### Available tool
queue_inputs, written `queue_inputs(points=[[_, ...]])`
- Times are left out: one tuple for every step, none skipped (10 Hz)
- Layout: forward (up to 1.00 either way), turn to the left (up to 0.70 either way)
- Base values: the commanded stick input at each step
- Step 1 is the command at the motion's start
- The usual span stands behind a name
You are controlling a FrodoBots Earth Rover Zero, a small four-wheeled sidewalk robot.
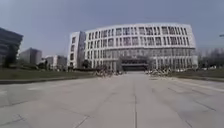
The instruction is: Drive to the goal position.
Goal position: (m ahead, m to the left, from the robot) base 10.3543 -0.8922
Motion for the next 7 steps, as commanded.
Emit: queue_inputs(points=[[0.70, 0.00], [0.70, 0.00], [0.70, 0.00], [0.70, 0.00], [0.70, 0.00], [0.70, 0.00], [0.70, 0.00]])
